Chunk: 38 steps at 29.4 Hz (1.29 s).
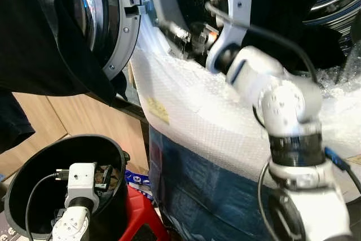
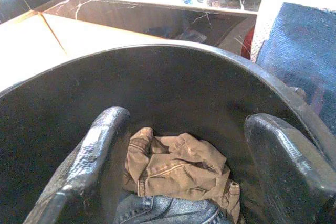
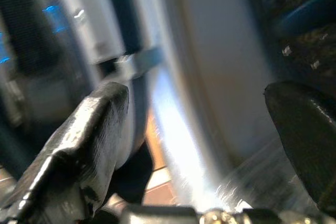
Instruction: Clothes washing
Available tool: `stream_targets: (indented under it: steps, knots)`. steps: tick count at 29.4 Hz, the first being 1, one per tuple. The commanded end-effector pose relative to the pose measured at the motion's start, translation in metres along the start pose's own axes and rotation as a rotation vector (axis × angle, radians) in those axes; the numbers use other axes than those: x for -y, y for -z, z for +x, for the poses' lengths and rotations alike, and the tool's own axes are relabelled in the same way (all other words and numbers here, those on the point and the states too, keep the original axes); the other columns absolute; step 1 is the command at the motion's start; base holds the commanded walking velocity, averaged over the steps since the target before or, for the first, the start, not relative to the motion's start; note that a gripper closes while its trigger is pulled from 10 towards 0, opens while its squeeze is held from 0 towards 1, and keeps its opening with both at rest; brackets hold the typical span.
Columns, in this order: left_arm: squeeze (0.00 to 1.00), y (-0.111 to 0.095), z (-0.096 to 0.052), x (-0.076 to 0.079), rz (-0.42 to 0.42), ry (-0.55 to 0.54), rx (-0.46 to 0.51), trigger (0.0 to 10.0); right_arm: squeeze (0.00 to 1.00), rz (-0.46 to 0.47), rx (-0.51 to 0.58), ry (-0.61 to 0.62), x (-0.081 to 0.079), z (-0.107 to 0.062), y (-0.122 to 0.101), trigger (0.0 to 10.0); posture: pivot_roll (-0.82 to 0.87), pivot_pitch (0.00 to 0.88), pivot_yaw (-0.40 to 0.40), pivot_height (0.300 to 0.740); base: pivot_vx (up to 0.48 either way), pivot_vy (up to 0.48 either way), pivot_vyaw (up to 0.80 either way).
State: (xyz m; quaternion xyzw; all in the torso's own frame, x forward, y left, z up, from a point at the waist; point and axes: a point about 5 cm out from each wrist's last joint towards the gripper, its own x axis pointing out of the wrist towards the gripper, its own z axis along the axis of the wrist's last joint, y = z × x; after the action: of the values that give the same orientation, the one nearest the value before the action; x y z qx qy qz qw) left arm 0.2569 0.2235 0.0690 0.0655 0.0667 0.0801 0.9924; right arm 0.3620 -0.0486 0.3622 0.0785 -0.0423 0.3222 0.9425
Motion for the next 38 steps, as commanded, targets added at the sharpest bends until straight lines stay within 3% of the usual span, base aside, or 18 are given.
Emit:
stream_targets:
  steps: [1, 5, 11, 12, 14, 16, 20, 22, 30, 38]
  knots:
    - [0.00, 0.000, 0.001, -0.003, 0.000, -0.005, -0.006, 10.0, 0.00, 0.018, -0.006, 0.084, 0.014, 0.007, -0.003, 10.0, 0.12, 0.012, 0.043, 0.740, 0.000, 0.000, 0.00]
    - [0.00, -0.001, 0.000, -0.001, -0.007, -0.005, 0.000, 10.0, 0.00, 0.035, -0.008, 0.219, 0.038, 0.017, -0.017, 10.0, 0.12, 0.012, 0.040, 0.740, 0.000, 0.000, 0.00]
    - [0.00, -0.005, 0.002, 0.000, -0.005, 0.000, 0.011, 10.0, 0.00, -0.029, -0.042, 0.312, 0.057, 0.020, -0.021, 10.0, 0.13, 0.007, 0.033, 0.740, 0.000, 0.000, 0.00]
    - [0.00, -0.007, 0.004, -0.001, -0.006, -0.002, 0.018, 10.0, 0.00, -0.104, -0.075, 0.337, 0.062, 0.020, -0.018, 10.0, 0.13, 0.008, 0.032, 0.740, 0.000, 0.000, 0.00]
    - [0.00, -0.008, 0.004, -0.001, -0.008, -0.004, 0.022, 10.0, 0.00, -0.162, -0.095, 0.367, 0.067, 0.019, -0.016, 10.0, 0.13, 0.006, 0.029, 0.740, 0.000, 0.000, 0.00]
    - [0.00, -0.010, 0.005, -0.001, -0.011, -0.006, 0.028, 10.0, 0.00, -0.227, -0.123, 0.449, 0.083, 0.013, -0.014, 10.0, 0.14, 0.005, 0.021, 0.740, 0.000, 0.000, 0.00]
    - [0.00, -0.010, 0.005, 0.000, -0.013, -0.008, 0.029, 10.0, 0.00, -0.241, -0.131, 0.495, 0.093, 0.007, -0.013, 10.0, 0.14, 0.003, 0.017, 0.740, 0.000, 0.000, 0.00]
    - [0.00, -0.011, 0.004, -0.001, -0.018, -0.019, 0.033, 10.0, 0.00, -0.290, -0.132, 0.592, 0.109, -0.003, -0.018, 10.0, 0.14, 0.002, 0.012, 0.740, 0.000, 0.000, 0.00]
    - [0.00, -0.013, 0.005, -0.002, -0.019, -0.028, 0.038, 10.0, 0.00, -0.307, -0.040, 0.772, 0.126, -0.021, -0.044, 10.0, 0.15, 0.000, 0.005, 0.740, 0.000, 0.000, 0.00]
    - [0.00, -0.014, 0.005, 0.000, -0.023, -0.035, 0.040, 10.0, 0.00, -0.257, 0.002, 0.900, 0.139, -0.033, -0.048, 10.0, 0.17, 0.000, -0.003, 0.740, 0.000, 0.000, 0.00]
